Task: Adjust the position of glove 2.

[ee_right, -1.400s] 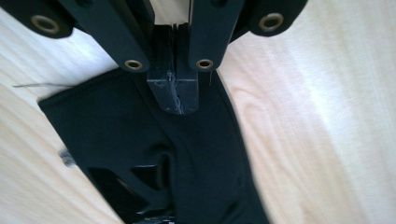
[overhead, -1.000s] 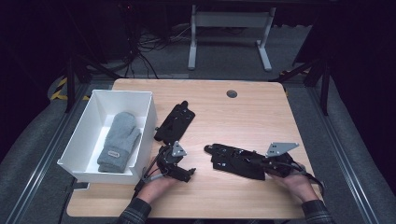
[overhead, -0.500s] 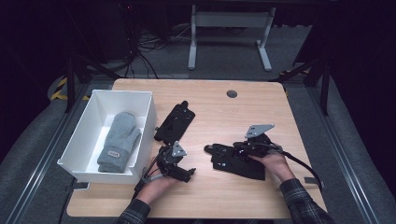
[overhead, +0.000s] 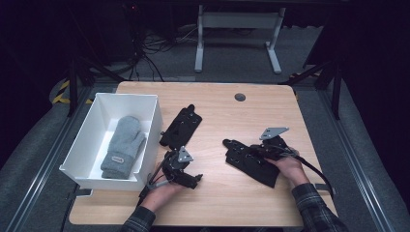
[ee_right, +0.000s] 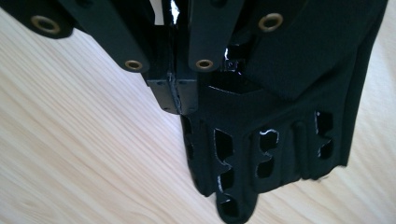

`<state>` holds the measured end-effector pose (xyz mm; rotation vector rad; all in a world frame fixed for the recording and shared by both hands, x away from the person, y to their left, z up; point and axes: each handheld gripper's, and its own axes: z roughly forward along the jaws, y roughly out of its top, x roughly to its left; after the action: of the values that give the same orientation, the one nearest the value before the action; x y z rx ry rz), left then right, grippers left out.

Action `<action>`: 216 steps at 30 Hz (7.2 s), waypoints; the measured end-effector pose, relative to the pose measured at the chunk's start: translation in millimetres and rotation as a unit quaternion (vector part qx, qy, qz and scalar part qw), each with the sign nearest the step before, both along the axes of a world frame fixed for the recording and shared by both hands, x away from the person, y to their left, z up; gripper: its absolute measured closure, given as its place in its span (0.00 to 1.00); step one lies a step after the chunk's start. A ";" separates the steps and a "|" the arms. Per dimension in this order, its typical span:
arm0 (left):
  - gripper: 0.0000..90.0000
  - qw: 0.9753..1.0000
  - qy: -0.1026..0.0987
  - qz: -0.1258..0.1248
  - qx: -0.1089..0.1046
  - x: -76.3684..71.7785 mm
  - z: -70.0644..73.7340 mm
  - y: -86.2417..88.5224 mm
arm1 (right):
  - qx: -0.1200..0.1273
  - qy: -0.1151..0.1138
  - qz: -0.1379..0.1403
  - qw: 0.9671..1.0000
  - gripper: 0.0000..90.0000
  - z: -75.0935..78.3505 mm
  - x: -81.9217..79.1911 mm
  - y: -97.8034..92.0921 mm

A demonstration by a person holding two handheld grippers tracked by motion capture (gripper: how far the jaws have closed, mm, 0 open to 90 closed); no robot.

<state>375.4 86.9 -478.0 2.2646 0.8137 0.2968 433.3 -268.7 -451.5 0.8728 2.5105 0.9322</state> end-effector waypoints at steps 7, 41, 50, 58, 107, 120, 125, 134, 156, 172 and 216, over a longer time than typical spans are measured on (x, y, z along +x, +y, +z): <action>0.00 1.000 0.001 -0.001 0.001 0.0 0.3 0.1 | -0.016 -0.003 -0.057 0.998 1.00 2.5 -2.3 -31.6; 0.29 1.000 0.006 0.016 0.002 7.7 17.3 -1.3 | 0.040 -0.032 -0.156 0.986 0.49 -2.8 -41.2 -76.0; 0.97 0.997 0.014 0.076 0.017 40.3 29.9 -2.5 | 0.043 -0.039 -0.189 0.980 0.38 -11.0 -35.9 -86.2; 1.00 0.992 0.005 0.124 0.021 66.4 35.1 -0.7 | 0.059 -0.029 -0.192 0.979 0.36 -14.8 -33.3 -90.3; 0.99 0.999 0.036 -0.004 -0.026 20.2 35.0 -73.2 | 0.057 -0.024 -0.183 0.981 0.30 -15.0 -32.3 -89.1; 1.00 0.997 0.063 0.024 0.023 44.4 28.8 -41.1 | 0.056 -0.024 -0.180 0.982 0.30 -15.0 -32.4 -89.2; 1.00 0.997 0.078 0.005 0.012 36.1 27.5 -43.9 | 0.056 -0.024 -0.180 0.982 0.30 -15.0 -32.4 -89.2; 0.99 0.995 0.090 -0.033 -0.004 17.8 26.0 -54.6 | 0.056 -0.024 -0.179 0.982 0.30 -15.0 -32.4 -89.1; 0.71 0.997 0.071 0.031 -0.012 51.2 24.8 -44.6 | 0.056 -0.025 -0.178 0.982 0.30 -15.1 -32.3 -89.1; 0.96 0.994 0.095 0.029 -0.038 51.7 21.4 -43.6 | 0.049 -0.024 -0.155 0.986 0.43 -11.9 -33.7 -87.5; 0.97 0.990 0.095 0.003 -0.107 63.1 57.3 -47.4 | 0.047 0.047 0.037 0.997 1.00 -3.1 -58.4 -15.9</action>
<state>438.5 39.5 -420.7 2.1088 0.9047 -0.0062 374.9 -284.5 -454.6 0.8776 2.6133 1.0629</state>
